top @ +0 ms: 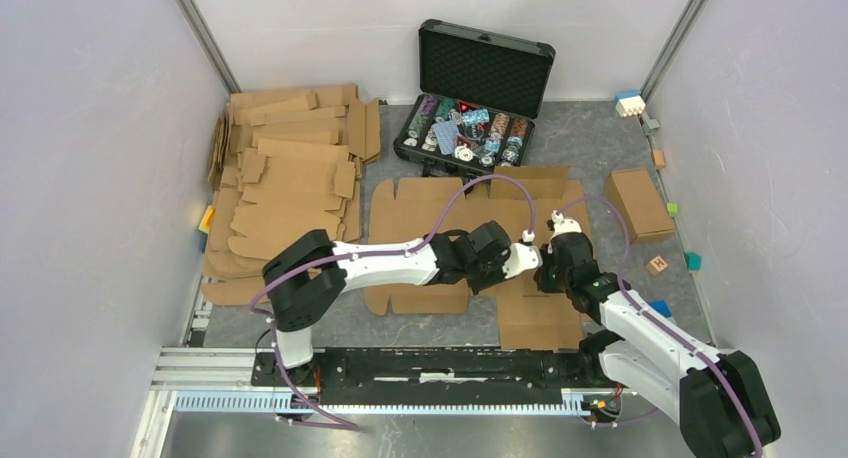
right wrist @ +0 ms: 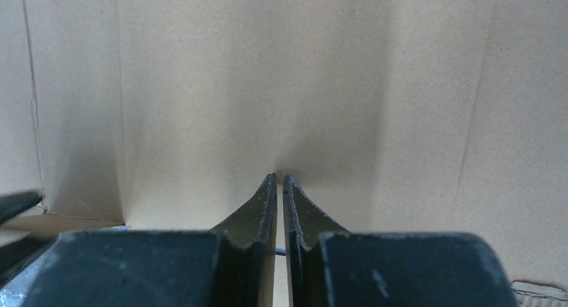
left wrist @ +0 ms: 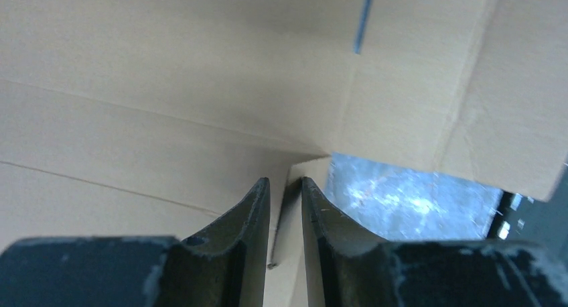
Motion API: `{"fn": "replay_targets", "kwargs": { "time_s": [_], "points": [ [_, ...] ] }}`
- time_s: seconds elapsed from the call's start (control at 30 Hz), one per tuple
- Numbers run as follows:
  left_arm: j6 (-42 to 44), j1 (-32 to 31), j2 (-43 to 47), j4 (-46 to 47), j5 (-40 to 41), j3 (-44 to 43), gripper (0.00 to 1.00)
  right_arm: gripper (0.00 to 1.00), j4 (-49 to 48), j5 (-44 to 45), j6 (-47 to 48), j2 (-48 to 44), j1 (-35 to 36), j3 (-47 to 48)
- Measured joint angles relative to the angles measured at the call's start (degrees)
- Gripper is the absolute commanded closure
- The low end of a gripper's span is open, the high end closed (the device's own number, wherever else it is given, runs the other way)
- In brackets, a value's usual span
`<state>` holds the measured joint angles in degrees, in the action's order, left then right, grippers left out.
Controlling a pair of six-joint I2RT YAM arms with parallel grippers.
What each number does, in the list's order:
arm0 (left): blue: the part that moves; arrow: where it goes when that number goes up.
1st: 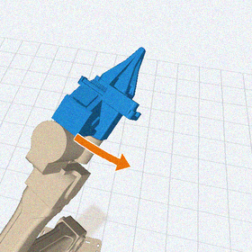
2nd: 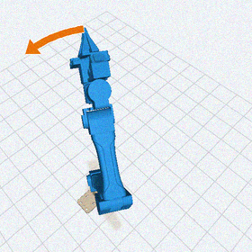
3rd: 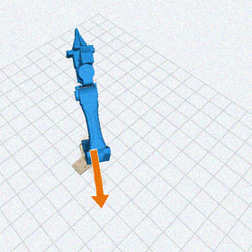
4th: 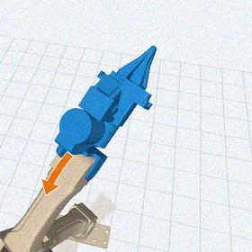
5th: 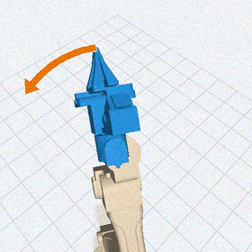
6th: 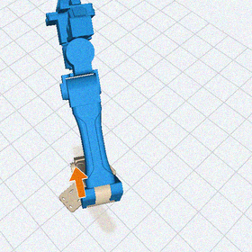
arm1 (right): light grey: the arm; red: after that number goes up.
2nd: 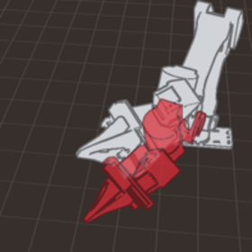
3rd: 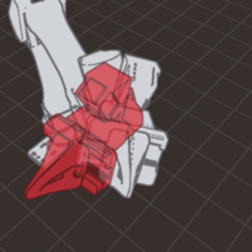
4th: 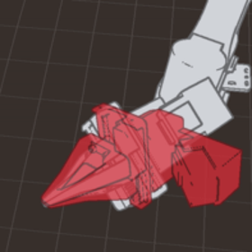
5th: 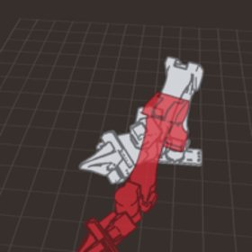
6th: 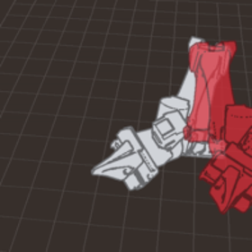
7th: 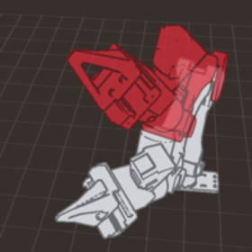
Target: Fold the paper box
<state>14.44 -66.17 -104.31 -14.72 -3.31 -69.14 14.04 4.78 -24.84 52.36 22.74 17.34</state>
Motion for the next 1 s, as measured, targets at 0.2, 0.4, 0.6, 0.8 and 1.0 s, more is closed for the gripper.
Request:
{"fn": "replay_targets", "kwargs": {
  "time_s": [0.2, 0.4, 0.6, 0.8, 1.0],
  "points": [
    [0.02, 1.79, -5.77, -0.09, 0.79, -3.48, 0.66, 0.88, -0.55, -0.70, 0.04, -0.04, 0.00, -0.24],
    [0.04, 1.81, -8.79, -0.42, 2.01, -5.42, 0.60, 0.87, -0.70, -1.25, 0.04, -0.35, 0.00, -0.39],
    [-0.24, 2.12, -10.08, -2.05, 3.13, -7.10, 0.48, 0.84, -0.68, -1.77, 0.31, -0.68, -0.26, -0.44],
    [-4.33, 6.99, -7.58, 1.68, -5.03, -2.45, 0.62, 0.82, -0.76, -3.52, 1.27, -1.90, -0.28, -0.44],
    [-5.90, 9.46, -2.60, 1.99, -9.75, 2.16, 0.82, 0.82, -1.25, -5.07, 1.99, -2.56, -0.28, -0.44]
  ]
}}
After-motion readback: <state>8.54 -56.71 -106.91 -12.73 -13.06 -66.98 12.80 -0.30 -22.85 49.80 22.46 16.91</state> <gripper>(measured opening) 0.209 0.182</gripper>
